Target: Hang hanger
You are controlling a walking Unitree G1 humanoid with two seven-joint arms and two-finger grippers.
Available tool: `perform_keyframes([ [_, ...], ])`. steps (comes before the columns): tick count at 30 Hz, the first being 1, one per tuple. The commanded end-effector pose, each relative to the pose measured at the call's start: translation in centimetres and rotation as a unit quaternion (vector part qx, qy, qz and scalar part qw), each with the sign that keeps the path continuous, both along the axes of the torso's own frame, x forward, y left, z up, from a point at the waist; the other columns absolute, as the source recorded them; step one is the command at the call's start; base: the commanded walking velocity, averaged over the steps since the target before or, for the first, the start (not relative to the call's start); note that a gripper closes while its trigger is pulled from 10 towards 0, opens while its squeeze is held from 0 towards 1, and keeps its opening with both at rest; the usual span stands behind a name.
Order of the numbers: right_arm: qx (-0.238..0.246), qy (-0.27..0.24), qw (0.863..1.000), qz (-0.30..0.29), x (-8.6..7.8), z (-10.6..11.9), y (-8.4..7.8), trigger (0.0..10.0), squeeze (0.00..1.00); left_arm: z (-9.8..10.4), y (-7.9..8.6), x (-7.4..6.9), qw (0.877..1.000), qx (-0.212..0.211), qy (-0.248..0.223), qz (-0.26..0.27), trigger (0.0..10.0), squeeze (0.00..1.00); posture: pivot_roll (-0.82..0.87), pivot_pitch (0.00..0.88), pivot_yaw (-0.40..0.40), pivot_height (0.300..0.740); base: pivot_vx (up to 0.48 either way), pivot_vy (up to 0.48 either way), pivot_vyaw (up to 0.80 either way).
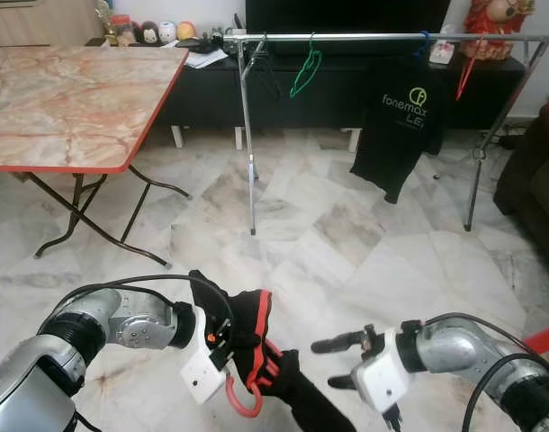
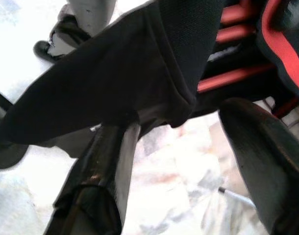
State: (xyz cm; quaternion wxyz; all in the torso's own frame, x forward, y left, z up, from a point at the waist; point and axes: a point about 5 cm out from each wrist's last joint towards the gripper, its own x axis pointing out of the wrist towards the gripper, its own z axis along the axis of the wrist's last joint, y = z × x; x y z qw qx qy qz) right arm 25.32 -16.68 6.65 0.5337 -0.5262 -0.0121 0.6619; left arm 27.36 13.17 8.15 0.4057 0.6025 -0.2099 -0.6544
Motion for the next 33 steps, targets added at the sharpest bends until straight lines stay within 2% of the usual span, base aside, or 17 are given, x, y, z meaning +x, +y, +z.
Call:
perform_keyframes([
  [1, -0.024, 0.002, 0.999, 0.030, -0.3, -0.2, -0.2, 10.0, 0.15, 1.1, -0.1, 0.7, 1.000, -0.004, -0.019, -0.012, 10.0, 0.00, -0.10, 0.000, -0.028, 0.740, 0.000, 0.000, 0.00],
  [2, -0.026, 0.005, 0.999, 0.038, -0.5, -0.3, -0.1, 10.0, 0.00, 1.2, -0.2, 0.7, 1.000, -0.004, -0.021, -0.013, 10.0, 0.00, -0.10, 0.000, -0.030, 0.740, 0.000, 0.000, 0.00],
  [6, -0.015, 0.006, 0.997, 0.076, -1.1, -0.6, 0.8, 10.0, 0.00, 1.1, -0.3, 0.8, 0.999, 0.001, -0.024, -0.020, 10.0, 0.00, -0.09, 0.000, -0.036, 0.740, 0.000, 0.000, 0.00],
  [9, -0.013, 0.002, 0.997, 0.081, -1.1, -0.8, 1.1, 10.0, 0.00, 1.0, -0.5, 0.8, 0.999, 0.001, -0.026, -0.023, 10.0, 0.00, -0.09, 0.000, -0.037, 0.740, 0.000, 0.000, 0.00],
  [14, -0.014, -0.017, 0.996, 0.084, -0.7, -1.1, 1.5, 10.0, 0.00, 1.3, -0.9, 0.8, 0.999, -0.002, -0.030, -0.035, 10.0, 0.00, -0.09, 0.000, -0.040, 0.740, 0.000, 0.000, 0.00],
  [19, -0.009, -0.057, 0.995, 0.077, 0.3, -0.9, 1.9, 10.0, 0.00, 1.3, -1.0, 0.7, 0.998, 0.004, -0.030, -0.046, 10.0, 0.00, -0.08, 0.000, -0.041, 0.740, 0.000, 0.000, 0.00],
  [30, -0.009, -0.076, 0.995, 0.068, 0.6, -1.7, 2.1, 10.0, 0.00, 1.2, -1.7, 0.3, 0.998, -0.002, -0.024, -0.066, 10.0, 0.00, -0.07, 0.000, -0.039, 0.740, 0.000, 0.000, 0.00],
  [33, -0.004, -0.064, 0.996, 0.069, 0.2, -2.3, 2.4, 10.0, 0.00, 1.3, -1.8, 0.2, 0.997, -0.006, -0.024, -0.074, 10.0, 0.00, -0.07, 0.000, -0.039, 0.740, 0.000, 0.000, 0.00],
])
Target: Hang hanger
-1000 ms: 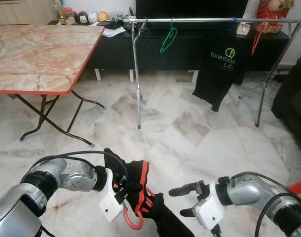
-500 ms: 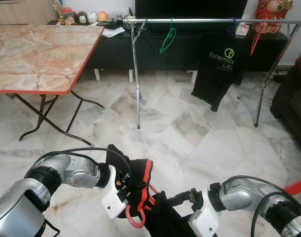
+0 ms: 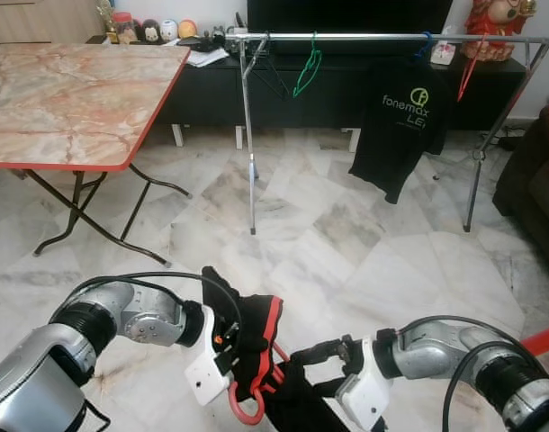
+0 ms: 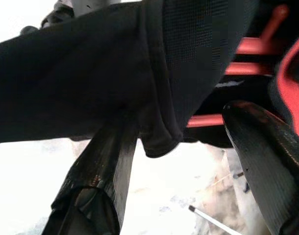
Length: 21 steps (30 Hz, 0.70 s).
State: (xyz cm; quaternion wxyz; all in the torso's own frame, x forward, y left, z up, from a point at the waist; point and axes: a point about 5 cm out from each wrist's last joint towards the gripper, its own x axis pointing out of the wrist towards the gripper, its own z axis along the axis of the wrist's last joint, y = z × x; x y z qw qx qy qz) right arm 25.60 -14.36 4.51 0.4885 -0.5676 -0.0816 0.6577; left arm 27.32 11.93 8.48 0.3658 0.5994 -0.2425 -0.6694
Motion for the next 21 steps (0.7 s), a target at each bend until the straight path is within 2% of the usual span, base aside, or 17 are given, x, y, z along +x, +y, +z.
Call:
perform_keyframes([
  [1, -0.004, 0.004, 1.000, 0.008, -0.16, -0.28, 0.13, 10.0, 0.00, 1.08, -0.65, 0.25, 1.000, -0.012, -0.013, -0.024, 10.0, 0.00, -0.07, 0.000, -0.039, 0.740, 0.000, 0.000, 0.00],
  [15, 0.003, 0.004, 1.000, 0.015, -0.24, -0.92, 0.56, 10.0, 0.00, 1.44, -1.47, 0.15, 0.999, -0.023, -0.015, -0.040, 10.0, 0.00, -0.06, 0.000, -0.050, 0.740, 0.000, 0.000, 0.00],
  [16, 0.003, 0.004, 1.000, 0.016, -0.25, -0.95, 0.53, 0.0, 0.00, 1.47, -1.50, 0.17, 0.999, -0.023, -0.015, -0.040, 10.0, 0.00, -0.06, 0.000, -0.054, 0.740, 0.000, 0.000, 0.00],
  [21, 0.000, 0.005, 1.000, 0.013, -0.29, -1.19, 0.30, 0.0, 0.00, 1.54, -1.58, 0.24, 0.999, -0.027, -0.016, -0.037, 10.0, 0.00, -0.06, 0.000, -0.056, 0.740, 0.000, 0.000, 0.00],
])
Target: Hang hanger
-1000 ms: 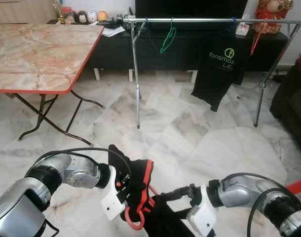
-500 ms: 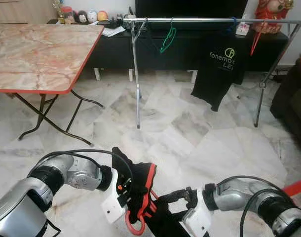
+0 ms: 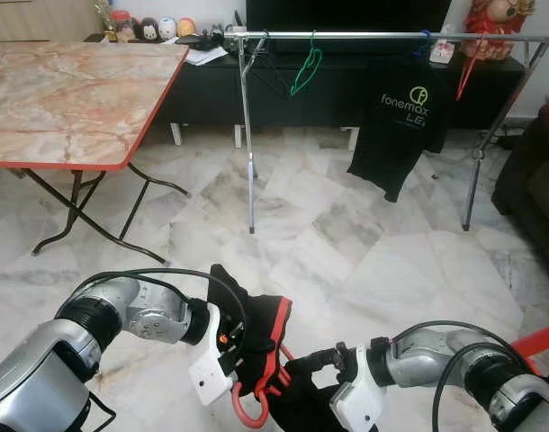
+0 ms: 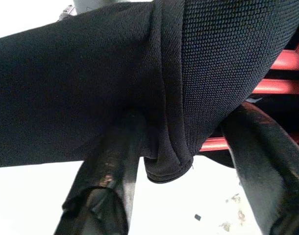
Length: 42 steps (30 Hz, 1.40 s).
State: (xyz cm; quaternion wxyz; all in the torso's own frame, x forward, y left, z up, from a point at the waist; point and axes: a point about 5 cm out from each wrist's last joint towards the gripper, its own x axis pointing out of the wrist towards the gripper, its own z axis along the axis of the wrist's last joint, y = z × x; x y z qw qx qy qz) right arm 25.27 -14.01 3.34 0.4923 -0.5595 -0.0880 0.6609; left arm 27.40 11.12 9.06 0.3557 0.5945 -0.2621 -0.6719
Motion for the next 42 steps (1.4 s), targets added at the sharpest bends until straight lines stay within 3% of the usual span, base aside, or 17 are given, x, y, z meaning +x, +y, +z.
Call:
perform_keyframes([
  [1, -0.012, 0.000, 1.000, 0.009, 0.0, -0.1, -0.2, 0.0, 0.00, 1.0, -0.8, 0.2, 1.000, -0.020, -0.011, -0.016, 10.0, 0.00, -0.06, 0.000, -0.057, 0.740, 0.000, 0.000, 0.00],
  [33, -0.050, -0.014, 0.999, -0.003, -0.7, -2.5, -0.9, 0.0, 0.00, 1.3, -0.5, 1.0, 1.000, -0.022, -0.013, 0.013, 10.0, 0.00, -0.06, 0.000, -0.056, 0.740, 0.000, 0.000, 0.00],
  [42, -0.084, -0.039, 0.996, -0.013, 0.0, -2.5, -2.1, 0.0, 0.00, 1.1, 1.2, 1.3, 0.999, -0.008, -0.011, 0.044, 10.0, 0.00, -0.07, 0.000, -0.054, 0.740, 0.000, 0.000, 0.00],
])
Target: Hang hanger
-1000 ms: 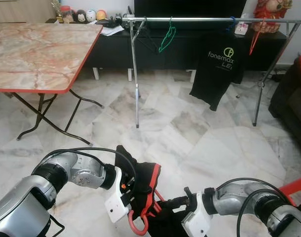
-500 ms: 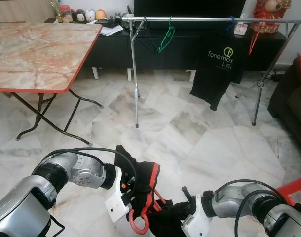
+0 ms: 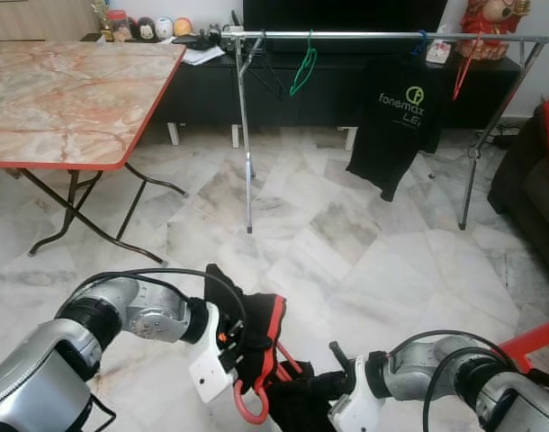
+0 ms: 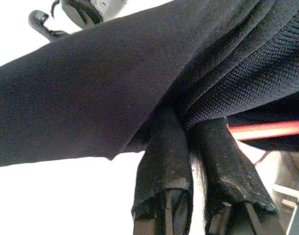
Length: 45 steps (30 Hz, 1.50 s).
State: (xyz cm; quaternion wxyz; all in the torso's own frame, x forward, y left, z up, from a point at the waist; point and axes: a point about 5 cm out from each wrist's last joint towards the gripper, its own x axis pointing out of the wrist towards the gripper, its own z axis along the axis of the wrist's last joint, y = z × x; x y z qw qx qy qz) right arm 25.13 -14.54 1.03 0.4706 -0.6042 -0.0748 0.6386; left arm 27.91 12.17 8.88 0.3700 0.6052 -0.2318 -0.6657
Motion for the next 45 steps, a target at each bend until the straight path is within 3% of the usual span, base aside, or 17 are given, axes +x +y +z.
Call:
perform_keyframes([
  [1, -0.046, -0.007, 0.999, -0.009, 0.3, -0.1, -1.8, 0.0, 0.00, 1.3, 0.4, 0.8, 1.000, -0.019, -0.015, 0.016, 10.0, 0.00, -0.07, 0.000, -0.054, 0.740, 0.000, 0.000, 0.00],
  [8, -0.051, -0.022, 0.998, -0.009, 1.1, 0.9, -2.5, 0.0, 0.00, 0.6, 1.3, 0.8, 0.999, 0.010, -0.008, 0.034, 10.0, 0.00, -0.07, 0.000, -0.052, 0.740, 0.000, 0.000, 0.00],
  [12, -0.049, -0.030, 0.998, -0.009, 1.7, 1.8, -2.8, 0.0, 0.00, -0.3, 2.1, 1.4, 0.996, 0.039, -0.020, 0.078, 10.0, 0.00, -0.08, 0.000, -0.053, 0.740, 0.000, 0.000, 0.00],
  [19, -0.071, -0.020, 0.997, -0.009, 1.6, 2.5, -4.6, 0.0, 0.00, -0.3, 3.3, 2.0, 0.989, 0.010, -0.008, 0.149, 10.0, 0.00, -0.08, 0.000, -0.050, 0.740, 0.000, 0.000, 0.00],
  [22, -0.078, -0.019, 0.996, -0.032, 1.5, 2.3, -5.3, 0.0, 0.00, -0.1, 3.8, 2.2, 0.981, -0.027, 0.012, 0.190, 10.0, 0.00, -0.09, 0.000, -0.049, 0.740, 0.000, 0.000, 0.00],
  [28, -0.109, -0.021, 0.990, -0.083, 0.8, 1.4, -7.4, 0.0, 0.00, 0.1, 3.8, 1.2, 0.974, -0.085, 0.072, 0.198, 10.0, 0.00, -0.09, 0.000, -0.052, 0.740, 0.000, 0.000, 0.00],
  [36, -0.129, 0.007, 0.986, -0.103, -0.8, 1.5, -10.2, 0.0, 0.00, -1.0, 4.8, 0.1, 0.968, -0.064, 0.126, 0.208, 10.0, 0.00, -0.10, 0.000, -0.053, 0.740, 0.000, 0.000, 0.00],
  [41, -0.138, -0.005, 0.984, -0.117, -0.5, 2.4, -11.4, 0.0, 0.00, -1.8, 5.3, 0.1, 0.955, -0.036, 0.159, 0.246, 10.0, 0.00, -0.10, 0.000, -0.054, 0.740, 0.000, 0.000, 0.00],
  [43, -0.129, -0.022, 0.983, -0.128, 0.2, 3.4, -11.4, 0.0, 0.00, -2.7, 5.4, 0.1, 0.944, -0.020, 0.176, 0.280, 10.0, 0.00, -0.11, 0.000, -0.052, 0.740, 0.000, 0.000, 0.00],
  [45, -0.118, -0.032, 0.983, -0.137, 0.8, 4.1, -11.3, 0.0, 0.00, -2.7, 4.8, 0.0, 0.936, -0.052, 0.197, 0.287, 10.0, 0.00, -0.11, 0.000, -0.053, 0.740, 0.000, 0.000, 0.00],
])
